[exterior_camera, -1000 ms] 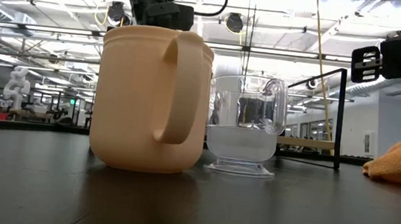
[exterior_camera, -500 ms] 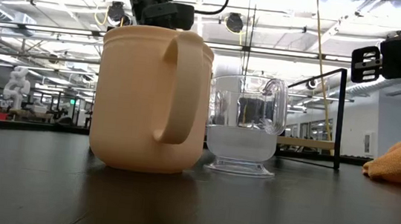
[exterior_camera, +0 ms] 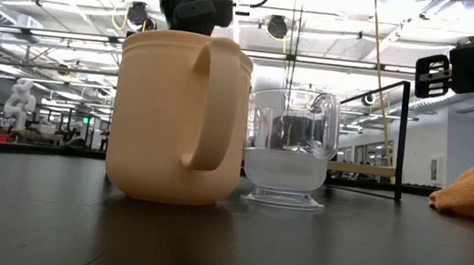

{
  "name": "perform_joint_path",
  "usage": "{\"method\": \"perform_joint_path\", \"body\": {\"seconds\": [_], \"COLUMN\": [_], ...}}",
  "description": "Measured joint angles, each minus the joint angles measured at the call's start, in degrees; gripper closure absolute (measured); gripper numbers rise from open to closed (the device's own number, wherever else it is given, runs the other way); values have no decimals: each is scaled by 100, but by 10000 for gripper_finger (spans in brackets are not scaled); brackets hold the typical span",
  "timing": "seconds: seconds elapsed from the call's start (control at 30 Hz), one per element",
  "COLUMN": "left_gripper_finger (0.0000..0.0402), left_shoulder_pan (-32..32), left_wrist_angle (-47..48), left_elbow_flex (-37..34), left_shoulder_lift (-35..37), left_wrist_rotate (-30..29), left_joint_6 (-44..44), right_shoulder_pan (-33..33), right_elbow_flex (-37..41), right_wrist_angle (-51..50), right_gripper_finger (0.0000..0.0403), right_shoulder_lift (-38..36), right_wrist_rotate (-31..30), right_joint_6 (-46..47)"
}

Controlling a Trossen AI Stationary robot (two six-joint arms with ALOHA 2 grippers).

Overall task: Stack small to large cups/mugs on shelf
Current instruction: Put the orange mug on the shelf

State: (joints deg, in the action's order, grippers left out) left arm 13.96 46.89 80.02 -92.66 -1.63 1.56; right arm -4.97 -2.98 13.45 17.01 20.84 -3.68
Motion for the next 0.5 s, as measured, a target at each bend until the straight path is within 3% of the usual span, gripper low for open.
{"method": "perform_joint_path", "body": {"seconds": [0.3,0.4,0.5], "left_gripper_finger": [154,186,252], "left_shoulder_pan": [0,0,0], "left_wrist_angle": [830,882,902], "left_elbow_flex": [828,899,908], "left_shoulder_lift": [4,117,226], "left_wrist_rotate": [-24,-148,-153], "left_joint_6": [117,128,257], "right_shoulder_pan": [2,1,1], "right_elbow_flex": [0,0,0], "right_wrist_angle": [0,0,0], "right_gripper_finger": [403,403,403], "right_shoulder_lift": [-1,-2,0], "right_wrist_rotate": [0,0,0], "right_joint_6": [46,45,44]}}
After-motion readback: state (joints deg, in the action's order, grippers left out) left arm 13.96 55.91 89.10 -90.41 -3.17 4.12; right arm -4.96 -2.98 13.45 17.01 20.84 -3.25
